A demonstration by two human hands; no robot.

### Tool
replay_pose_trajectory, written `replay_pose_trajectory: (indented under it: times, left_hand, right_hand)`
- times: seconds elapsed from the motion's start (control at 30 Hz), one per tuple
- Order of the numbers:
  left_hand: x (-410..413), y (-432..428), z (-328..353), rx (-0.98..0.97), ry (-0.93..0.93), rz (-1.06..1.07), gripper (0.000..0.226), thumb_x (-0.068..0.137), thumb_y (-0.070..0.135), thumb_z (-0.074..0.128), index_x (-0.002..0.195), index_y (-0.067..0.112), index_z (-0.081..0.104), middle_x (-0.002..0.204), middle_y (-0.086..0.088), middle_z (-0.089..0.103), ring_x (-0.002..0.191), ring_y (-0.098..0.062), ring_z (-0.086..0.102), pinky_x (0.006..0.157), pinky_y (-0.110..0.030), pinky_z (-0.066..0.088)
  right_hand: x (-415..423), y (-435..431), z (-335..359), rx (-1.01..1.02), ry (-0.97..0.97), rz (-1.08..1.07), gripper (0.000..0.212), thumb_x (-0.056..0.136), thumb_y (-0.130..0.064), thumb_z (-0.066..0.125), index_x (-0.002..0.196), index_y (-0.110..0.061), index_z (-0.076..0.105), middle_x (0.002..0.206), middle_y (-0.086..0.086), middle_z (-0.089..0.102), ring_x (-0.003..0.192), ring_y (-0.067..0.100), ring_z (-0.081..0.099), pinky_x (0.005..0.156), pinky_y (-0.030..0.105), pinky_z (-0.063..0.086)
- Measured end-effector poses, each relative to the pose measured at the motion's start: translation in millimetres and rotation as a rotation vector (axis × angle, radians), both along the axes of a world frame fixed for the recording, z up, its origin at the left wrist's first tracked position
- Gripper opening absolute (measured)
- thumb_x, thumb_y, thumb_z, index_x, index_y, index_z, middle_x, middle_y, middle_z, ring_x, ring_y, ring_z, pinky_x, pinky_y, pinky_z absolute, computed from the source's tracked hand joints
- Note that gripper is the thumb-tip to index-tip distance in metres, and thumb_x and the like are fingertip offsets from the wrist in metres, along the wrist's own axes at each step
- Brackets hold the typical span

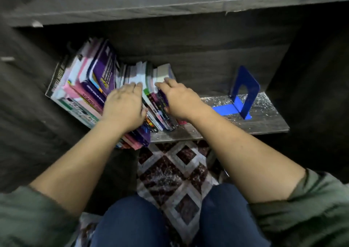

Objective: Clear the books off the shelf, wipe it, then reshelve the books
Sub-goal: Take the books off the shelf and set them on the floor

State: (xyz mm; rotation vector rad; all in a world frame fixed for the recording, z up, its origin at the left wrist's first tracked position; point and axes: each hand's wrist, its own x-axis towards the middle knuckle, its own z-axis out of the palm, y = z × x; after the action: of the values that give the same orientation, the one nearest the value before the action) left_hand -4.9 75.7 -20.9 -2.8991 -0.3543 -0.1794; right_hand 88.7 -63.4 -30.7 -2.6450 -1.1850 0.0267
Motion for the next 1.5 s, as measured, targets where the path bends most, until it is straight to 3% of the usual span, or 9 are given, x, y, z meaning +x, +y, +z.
replay_pose_trajectory:
  times: [0.23, 0.33, 0.53, 0.83, 1.0, 1.17, 1.37, 1.5]
  left_hand:
    - [5.5, -0.7, -13.9, -0.087, 0.014, 0.033, 0.083, 0.092, 0.036, 0.053, 0.154, 0.004, 0.007, 0.159, -0.016, 0.018, 0.146, -0.028, 0.021, 0.12, -0.042, 0.019]
    - [4.8, -1.1, -18.0, -0.094, 0.003, 0.035, 0.083, 0.093, 0.037, 0.051, 0.154, 0.005, 0.005, 0.16, -0.016, 0.015, 0.147, -0.028, 0.018, 0.12, -0.041, 0.016]
    - [4.4, -3.5, -24.2, -0.087, -0.009, 0.059, 0.083, 0.094, 0.036, 0.049, 0.154, 0.008, 0.0, 0.162, -0.014, 0.007, 0.149, -0.028, 0.01, 0.121, -0.042, 0.01]
    - [4.4, -7.9, -27.7, -0.119, -0.035, 0.103, 0.088, 0.09, 0.027, 0.055, 0.155, 0.014, -0.003, 0.163, -0.009, 0.0, 0.15, -0.023, 0.003, 0.121, -0.039, 0.001]
    - [5.3, -8.4, -24.7, -0.143, -0.021, 0.123, 0.097, 0.083, 0.017, 0.062, 0.155, 0.017, -0.003, 0.163, -0.007, 0.0, 0.15, -0.022, 0.003, 0.12, -0.038, 0.0]
    - [5.6, -9.8, -23.1, -0.156, -0.011, 0.136, 0.103, 0.079, 0.012, 0.065, 0.155, 0.018, -0.004, 0.163, -0.006, -0.001, 0.15, -0.021, 0.002, 0.12, -0.038, 0.001]
    - [6.0, -9.9, -23.9, -0.156, -0.016, 0.133, 0.103, 0.078, 0.012, 0.065, 0.155, 0.017, -0.004, 0.163, -0.007, 0.0, 0.15, -0.022, 0.002, 0.12, -0.037, 0.001]
    - [4.2, -9.6, -23.0, -0.154, -0.018, 0.125, 0.103, 0.077, 0.013, 0.065, 0.155, 0.016, -0.002, 0.163, -0.007, 0.001, 0.15, -0.022, 0.003, 0.12, -0.037, 0.002]
  right_hand:
    - [16.8, 9.5, -16.0, -0.04, -0.062, 0.02, 0.074, 0.09, -0.017, 0.061, 0.152, -0.019, 0.022, 0.161, 0.007, 0.013, 0.146, 0.028, 0.018, 0.115, 0.041, 0.027]
    - [17.7, 8.6, -18.8, -0.004, -0.101, 0.016, 0.075, 0.086, -0.017, 0.065, 0.151, -0.02, 0.026, 0.159, 0.006, 0.019, 0.144, 0.027, 0.024, 0.115, 0.038, 0.028]
    - [18.4, -1.7, -25.7, -0.042, -0.124, -0.046, 0.087, 0.083, -0.024, 0.07, 0.149, -0.042, 0.017, 0.156, 0.006, 0.013, 0.119, 0.032, 0.051, 0.082, 0.041, 0.05]
    - [15.1, 2.4, -27.3, 0.031, -0.066, -0.09, 0.075, 0.08, -0.031, 0.069, 0.143, -0.03, 0.028, 0.155, 0.008, 0.015, 0.11, 0.037, 0.057, 0.078, 0.04, 0.05]
    - [12.6, 4.4, -24.6, 0.012, -0.067, -0.077, 0.082, 0.082, -0.044, 0.07, 0.148, -0.033, 0.022, 0.156, 0.009, 0.011, 0.114, 0.037, 0.056, 0.08, 0.042, 0.052]
    - [11.6, 2.8, -25.2, -0.014, -0.089, 0.007, 0.089, 0.089, -0.038, 0.064, 0.149, -0.049, -0.001, 0.158, 0.011, 0.008, 0.114, 0.041, 0.056, 0.077, 0.042, 0.054]
    - [13.8, 7.6, -22.7, 0.072, -0.021, -0.012, 0.079, 0.084, -0.033, 0.065, 0.148, -0.039, 0.019, 0.153, 0.011, 0.018, 0.114, 0.042, 0.054, 0.084, 0.042, 0.05]
    - [13.9, 12.1, -25.4, 0.153, -0.059, -0.078, 0.072, 0.083, -0.036, 0.065, 0.144, -0.029, 0.027, 0.144, 0.013, 0.026, 0.101, 0.041, 0.059, 0.073, 0.038, 0.049]
